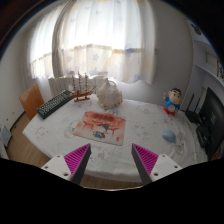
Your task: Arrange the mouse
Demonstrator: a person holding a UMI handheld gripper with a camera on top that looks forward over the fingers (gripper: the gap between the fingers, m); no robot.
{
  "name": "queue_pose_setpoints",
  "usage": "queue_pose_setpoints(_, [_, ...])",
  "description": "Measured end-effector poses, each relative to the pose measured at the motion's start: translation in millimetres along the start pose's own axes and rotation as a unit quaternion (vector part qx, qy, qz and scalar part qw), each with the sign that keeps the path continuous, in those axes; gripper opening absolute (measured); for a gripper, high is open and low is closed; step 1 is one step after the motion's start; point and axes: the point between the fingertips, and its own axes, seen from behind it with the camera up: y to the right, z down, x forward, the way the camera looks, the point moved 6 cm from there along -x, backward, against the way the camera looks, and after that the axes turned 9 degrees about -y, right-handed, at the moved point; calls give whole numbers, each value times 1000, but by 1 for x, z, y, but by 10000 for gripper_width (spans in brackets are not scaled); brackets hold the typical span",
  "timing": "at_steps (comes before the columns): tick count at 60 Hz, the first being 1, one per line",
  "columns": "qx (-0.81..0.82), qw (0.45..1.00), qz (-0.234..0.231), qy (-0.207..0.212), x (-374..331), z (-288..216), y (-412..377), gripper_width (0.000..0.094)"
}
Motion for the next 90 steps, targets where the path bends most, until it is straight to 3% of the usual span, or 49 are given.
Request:
queue_pose_setpoints(21, [69,991,112,-18,21,43,147,843])
queue_pose_setpoints(34, [103,983,154,-7,36,62,226,848])
queue_pose_setpoints(57, [57,986,152,44,130,61,310,848])
queue_pose_setpoints(90, [62,993,95,15,253,9,376,851])
